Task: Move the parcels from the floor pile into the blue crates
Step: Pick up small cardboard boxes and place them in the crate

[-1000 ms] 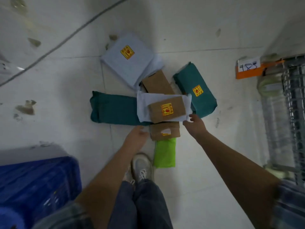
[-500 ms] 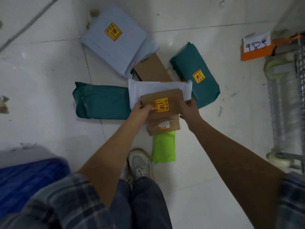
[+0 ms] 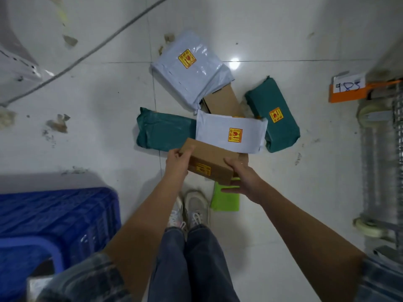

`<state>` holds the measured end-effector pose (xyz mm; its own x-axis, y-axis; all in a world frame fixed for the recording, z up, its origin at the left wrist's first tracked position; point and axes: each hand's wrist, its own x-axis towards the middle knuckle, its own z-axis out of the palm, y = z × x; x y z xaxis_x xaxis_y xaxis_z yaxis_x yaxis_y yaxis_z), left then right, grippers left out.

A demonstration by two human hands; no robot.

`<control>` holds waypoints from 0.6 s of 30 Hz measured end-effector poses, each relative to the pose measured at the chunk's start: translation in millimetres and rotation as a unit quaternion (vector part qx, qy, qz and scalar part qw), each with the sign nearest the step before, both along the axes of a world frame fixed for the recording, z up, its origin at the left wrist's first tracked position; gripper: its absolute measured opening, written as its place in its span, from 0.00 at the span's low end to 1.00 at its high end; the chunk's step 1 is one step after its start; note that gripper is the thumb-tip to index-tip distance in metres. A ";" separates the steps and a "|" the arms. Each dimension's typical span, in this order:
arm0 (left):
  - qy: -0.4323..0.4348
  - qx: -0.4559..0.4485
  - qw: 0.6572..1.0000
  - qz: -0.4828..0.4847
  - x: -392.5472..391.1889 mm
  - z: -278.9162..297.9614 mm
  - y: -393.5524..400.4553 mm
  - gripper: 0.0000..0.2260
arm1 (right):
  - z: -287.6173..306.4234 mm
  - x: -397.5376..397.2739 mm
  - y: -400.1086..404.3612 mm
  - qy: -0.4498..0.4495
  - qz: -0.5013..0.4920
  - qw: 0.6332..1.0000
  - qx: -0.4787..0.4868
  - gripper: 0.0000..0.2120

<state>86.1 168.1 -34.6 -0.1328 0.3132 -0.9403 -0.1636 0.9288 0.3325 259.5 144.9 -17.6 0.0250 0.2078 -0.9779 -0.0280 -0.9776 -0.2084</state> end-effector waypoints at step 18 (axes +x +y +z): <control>-0.157 0.024 0.987 0.032 -57.9 70.4 -55.6 0.27 | 61.6 -69.9 -38.1 0.017 0.053 0.993 0.104 0.22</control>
